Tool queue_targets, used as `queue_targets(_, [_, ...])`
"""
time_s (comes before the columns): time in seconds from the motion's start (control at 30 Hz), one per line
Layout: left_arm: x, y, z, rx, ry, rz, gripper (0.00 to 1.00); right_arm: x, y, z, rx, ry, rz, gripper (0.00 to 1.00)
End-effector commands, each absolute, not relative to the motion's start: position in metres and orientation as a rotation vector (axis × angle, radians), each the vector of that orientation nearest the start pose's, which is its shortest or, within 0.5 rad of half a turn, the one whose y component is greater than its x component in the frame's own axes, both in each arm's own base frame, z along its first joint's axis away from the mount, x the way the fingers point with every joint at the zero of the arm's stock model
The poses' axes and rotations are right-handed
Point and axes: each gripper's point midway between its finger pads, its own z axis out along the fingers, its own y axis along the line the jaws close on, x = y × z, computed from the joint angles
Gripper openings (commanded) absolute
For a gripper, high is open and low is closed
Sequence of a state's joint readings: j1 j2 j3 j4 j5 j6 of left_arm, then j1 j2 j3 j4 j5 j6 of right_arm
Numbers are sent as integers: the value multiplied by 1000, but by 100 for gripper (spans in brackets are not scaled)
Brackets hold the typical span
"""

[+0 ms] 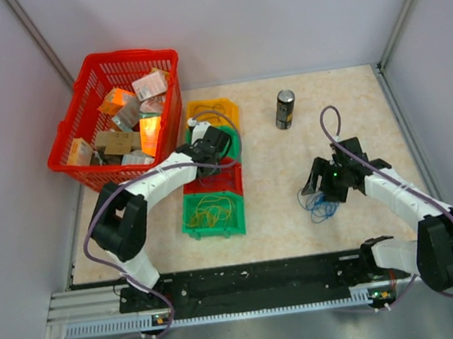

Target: Untangle the cables

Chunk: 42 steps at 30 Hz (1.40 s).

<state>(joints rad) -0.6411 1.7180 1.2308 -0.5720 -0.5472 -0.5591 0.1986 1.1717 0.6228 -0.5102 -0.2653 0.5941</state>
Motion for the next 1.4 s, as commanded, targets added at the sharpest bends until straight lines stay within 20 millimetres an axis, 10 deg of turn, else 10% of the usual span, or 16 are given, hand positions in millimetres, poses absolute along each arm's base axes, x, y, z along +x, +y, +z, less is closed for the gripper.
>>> queue_targets(0.0, [379, -178, 103, -122, 2327, 227, 54, 241, 121, 76, 384, 2592, 652, 70])
queue_targets(0.3, [358, -171, 116, -83, 2347, 250, 0, 240, 121, 75, 378, 2594, 652, 70])
queue_targets(0.73, [297, -202, 125, 193, 2537, -136, 0, 242, 126, 70, 365, 2613, 690, 70])
queue_targets(1.37, [284, -187, 140, -79, 2566, -129, 0, 240, 127, 67, 354, 2619, 696, 70])
